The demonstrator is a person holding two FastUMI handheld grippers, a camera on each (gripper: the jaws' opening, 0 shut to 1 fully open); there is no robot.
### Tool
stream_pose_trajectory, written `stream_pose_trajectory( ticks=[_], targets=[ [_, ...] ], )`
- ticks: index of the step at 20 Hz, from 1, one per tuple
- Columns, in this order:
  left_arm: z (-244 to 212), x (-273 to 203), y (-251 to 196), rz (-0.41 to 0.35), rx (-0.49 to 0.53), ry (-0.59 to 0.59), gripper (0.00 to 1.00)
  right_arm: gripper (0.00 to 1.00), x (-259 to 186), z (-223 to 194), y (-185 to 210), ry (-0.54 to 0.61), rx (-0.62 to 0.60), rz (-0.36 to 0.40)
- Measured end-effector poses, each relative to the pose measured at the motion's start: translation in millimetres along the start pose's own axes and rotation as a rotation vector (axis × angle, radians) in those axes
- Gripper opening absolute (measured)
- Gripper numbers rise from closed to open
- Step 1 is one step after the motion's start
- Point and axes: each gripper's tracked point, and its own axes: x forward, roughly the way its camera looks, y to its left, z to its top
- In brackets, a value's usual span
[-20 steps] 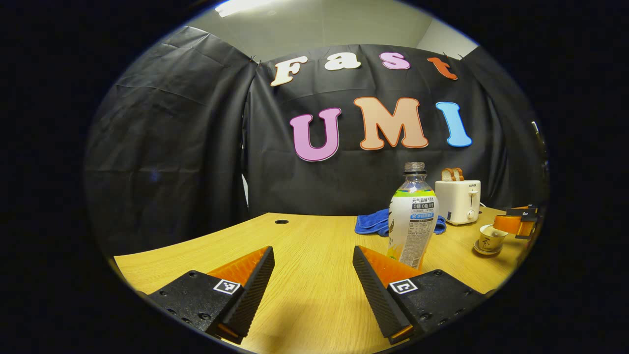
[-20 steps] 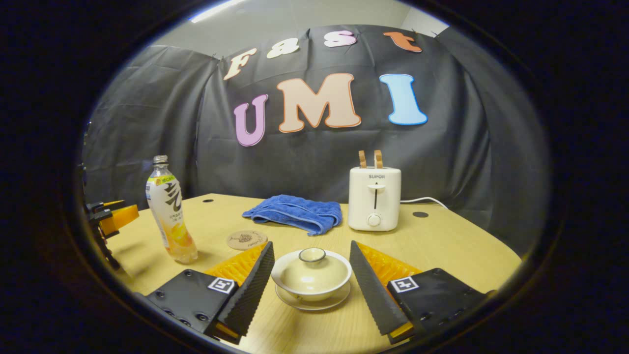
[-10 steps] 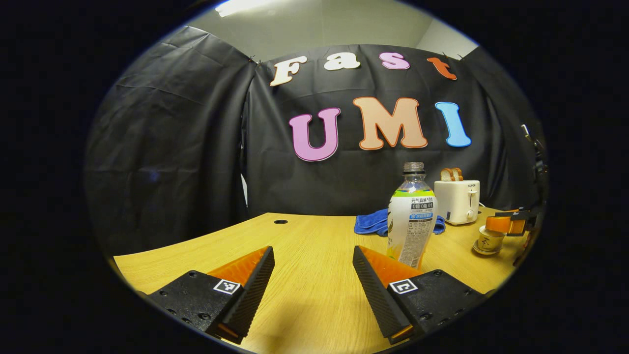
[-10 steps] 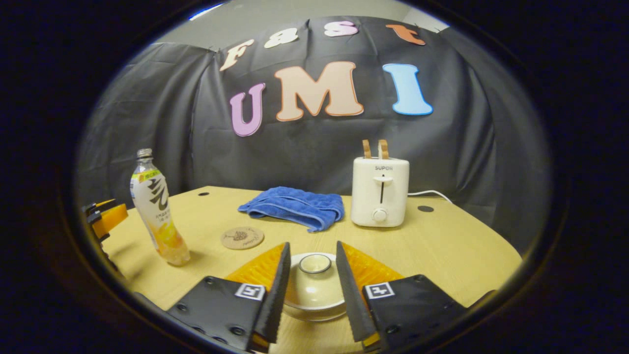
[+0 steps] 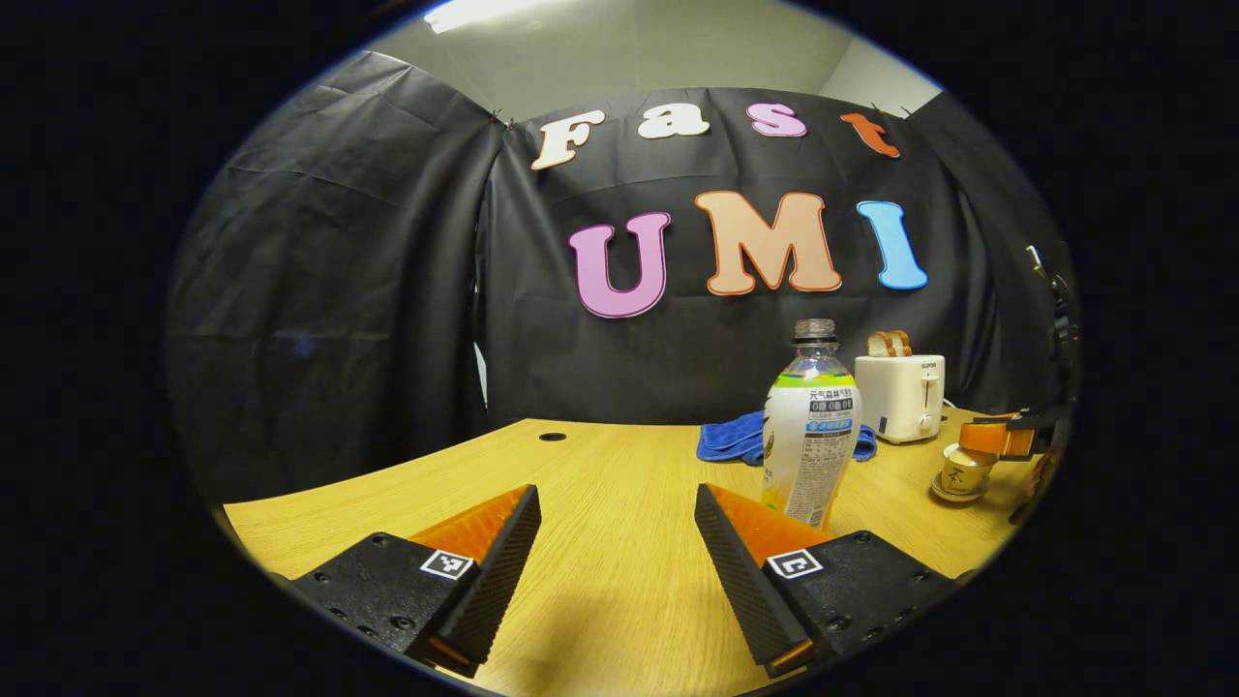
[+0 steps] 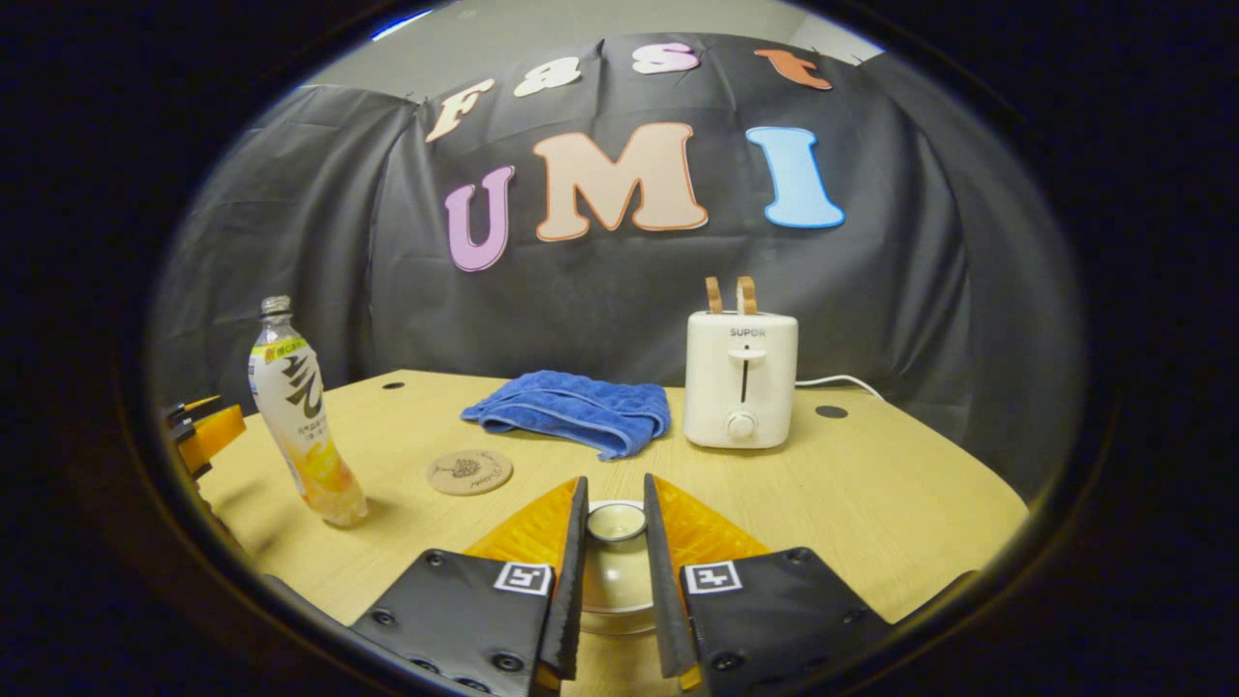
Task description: Open the teacup lid with one hand, grasp the water bottle and pour water into the teacup with the other hand; after pouring, place the water bottle on the coaster and then close the teacup lid.
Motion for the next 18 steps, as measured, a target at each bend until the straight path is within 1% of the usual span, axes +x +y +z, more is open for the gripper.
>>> stream_pose_trajectory(
  ticks=[3, 5, 10, 12, 14, 16, 18],
  targets=[
    [-1, 0, -1, -0.005, 0.0, 0.0, 0.94, 0.36, -5, 6, 6, -0.044, -0.015, 0.024],
    [0, 0, -2, -0.016, -0.001, -0.002, 0.94, 0.36, -8, 11, 4, -0.08, -0.017, 0.016],
    [0, -3, -10, -0.092, -0.003, -0.004, 0.93, 0.35, -23, 17, -2, -0.139, 0.01, 0.001],
    [0, -4, -18, -0.144, -0.004, -0.005, 0.94, 0.36, -28, 18, -5, -0.149, 0.009, -0.004],
    [1, 1, -42, -0.223, -0.002, -0.003, 0.94, 0.36, -34, 16, -8, -0.146, 0.01, -0.009],
    [2, 5, -58, -0.302, -0.005, -0.006, 0.94, 0.36, -41, 16, -16, -0.146, 0.011, -0.027],
    [0, 1, -64, -0.358, -0.005, -0.007, 0.94, 0.36, -48, 15, -23, -0.15, 0.013, -0.049]
  ],
)
